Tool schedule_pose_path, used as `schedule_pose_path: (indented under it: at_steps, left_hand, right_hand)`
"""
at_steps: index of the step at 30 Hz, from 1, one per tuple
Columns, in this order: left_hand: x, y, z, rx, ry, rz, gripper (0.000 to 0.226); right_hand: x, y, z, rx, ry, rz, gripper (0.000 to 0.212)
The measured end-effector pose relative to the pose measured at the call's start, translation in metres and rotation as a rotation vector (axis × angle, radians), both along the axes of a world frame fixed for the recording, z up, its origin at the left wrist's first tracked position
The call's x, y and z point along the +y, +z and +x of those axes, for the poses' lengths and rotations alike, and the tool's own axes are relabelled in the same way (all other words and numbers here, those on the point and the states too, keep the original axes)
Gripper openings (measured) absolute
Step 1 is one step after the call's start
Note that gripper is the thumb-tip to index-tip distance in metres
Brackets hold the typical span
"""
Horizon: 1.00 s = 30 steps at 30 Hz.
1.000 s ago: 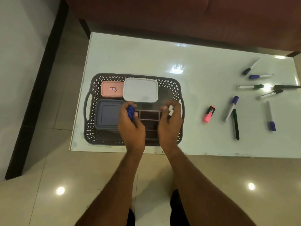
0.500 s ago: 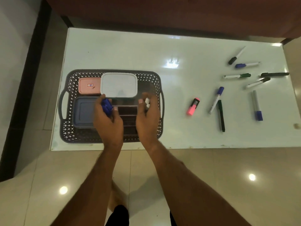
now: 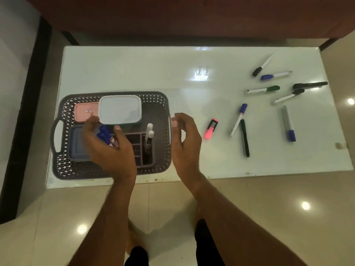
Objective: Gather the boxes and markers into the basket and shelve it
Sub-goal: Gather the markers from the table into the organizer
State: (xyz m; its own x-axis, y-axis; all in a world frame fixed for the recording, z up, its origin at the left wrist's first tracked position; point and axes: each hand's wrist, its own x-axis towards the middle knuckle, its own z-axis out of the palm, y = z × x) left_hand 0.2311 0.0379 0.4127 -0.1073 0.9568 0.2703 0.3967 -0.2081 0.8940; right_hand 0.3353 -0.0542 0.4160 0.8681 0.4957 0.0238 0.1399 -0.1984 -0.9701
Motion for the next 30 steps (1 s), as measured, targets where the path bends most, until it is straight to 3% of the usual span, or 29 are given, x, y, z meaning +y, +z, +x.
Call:
schedule_pose_path:
  at_steps: [7, 18, 21, 25, 30]
  left_hand:
    - [-0.03, 0.01, 0.08, 0.006, -0.153, 0.132, 0.038]
    - [-0.113, -0.018, 0.2, 0.107, -0.427, -0.019, 0.035]
    - [-0.131, -0.032, 0.229, 0.169, -0.509, -0.086, 0.034]
    - [-0.141, -0.056, 0.259, 0.369, -0.628, -0.119, 0.03]
    - [-0.142, -0.078, 0.288, 0.598, -0.74, -0.207, 0.037]
  right_hand:
    - [-0.052, -0.013, 0.071, -0.055, -0.198, -0.098, 0.021]
    - [-0.127, -0.041, 0.151, -0.09, -0.368, -0.235, 0.017]
    - [-0.142, -0.052, 0.168, -0.066, -0.406, -0.375, 0.019]
    - [-0.153, -0.068, 0.181, 0.05, -0.244, -0.609, 0.034]
    - [-0.147, -0.073, 0.192, -0.003, 0.006, -0.857, 0.035]
